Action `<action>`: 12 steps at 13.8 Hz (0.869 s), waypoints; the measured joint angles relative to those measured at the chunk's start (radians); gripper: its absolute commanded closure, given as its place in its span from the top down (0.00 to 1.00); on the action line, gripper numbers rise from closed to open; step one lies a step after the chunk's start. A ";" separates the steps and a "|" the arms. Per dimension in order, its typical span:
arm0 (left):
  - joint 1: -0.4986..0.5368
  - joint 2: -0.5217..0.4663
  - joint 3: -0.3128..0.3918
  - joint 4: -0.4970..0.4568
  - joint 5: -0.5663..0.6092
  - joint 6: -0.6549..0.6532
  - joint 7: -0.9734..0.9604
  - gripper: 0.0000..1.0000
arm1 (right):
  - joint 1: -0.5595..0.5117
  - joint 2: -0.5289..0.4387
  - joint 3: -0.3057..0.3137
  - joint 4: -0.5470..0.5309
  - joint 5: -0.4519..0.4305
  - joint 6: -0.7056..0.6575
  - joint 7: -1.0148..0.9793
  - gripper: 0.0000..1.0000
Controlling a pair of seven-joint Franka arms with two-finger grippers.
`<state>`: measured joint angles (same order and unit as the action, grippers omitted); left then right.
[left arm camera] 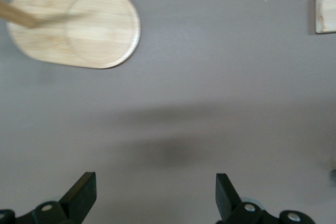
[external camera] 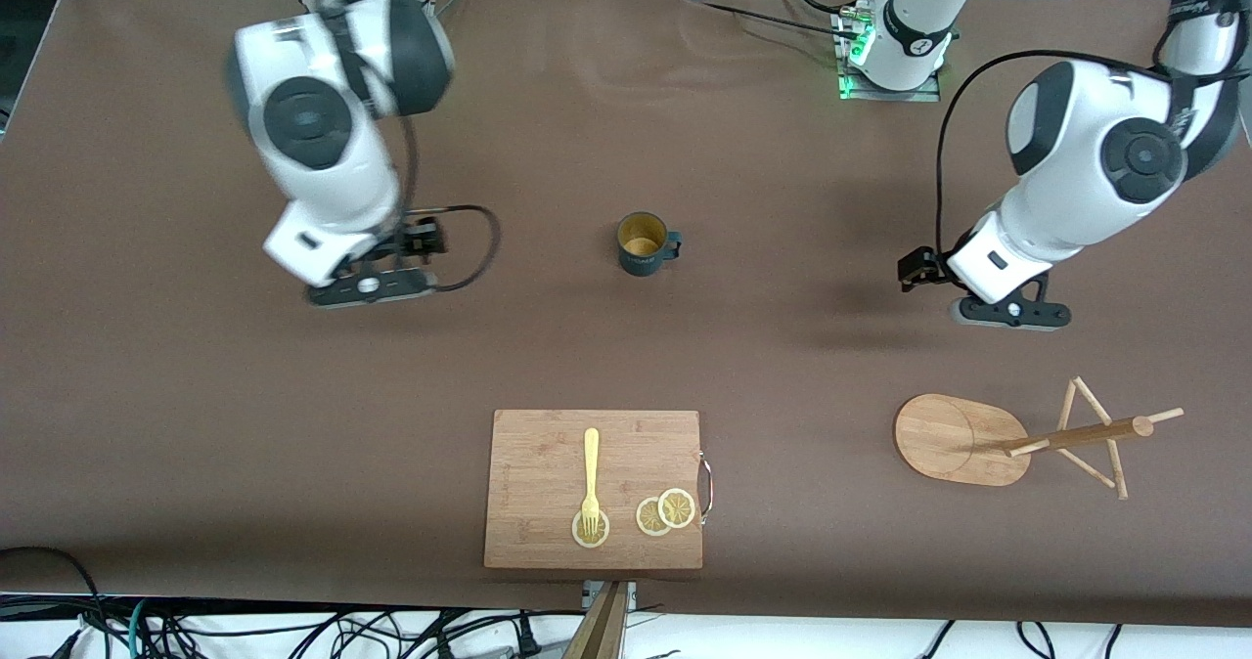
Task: Pass cup and hang on rack
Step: 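Release the mug and withdraw the right gripper while the left gripper approaches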
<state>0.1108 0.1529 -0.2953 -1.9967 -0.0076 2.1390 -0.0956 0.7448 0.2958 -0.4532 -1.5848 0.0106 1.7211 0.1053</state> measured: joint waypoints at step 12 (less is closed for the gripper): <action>0.259 0.120 -0.245 -0.192 -0.399 0.198 1.023 1.00 | -0.281 -0.075 -0.016 0.011 0.242 -0.091 -0.242 1.00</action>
<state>0.3699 0.2725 -0.5400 -2.1883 -0.4062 2.3370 0.9272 0.4635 0.2207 -0.4688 -1.5741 0.2527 1.6296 -0.1362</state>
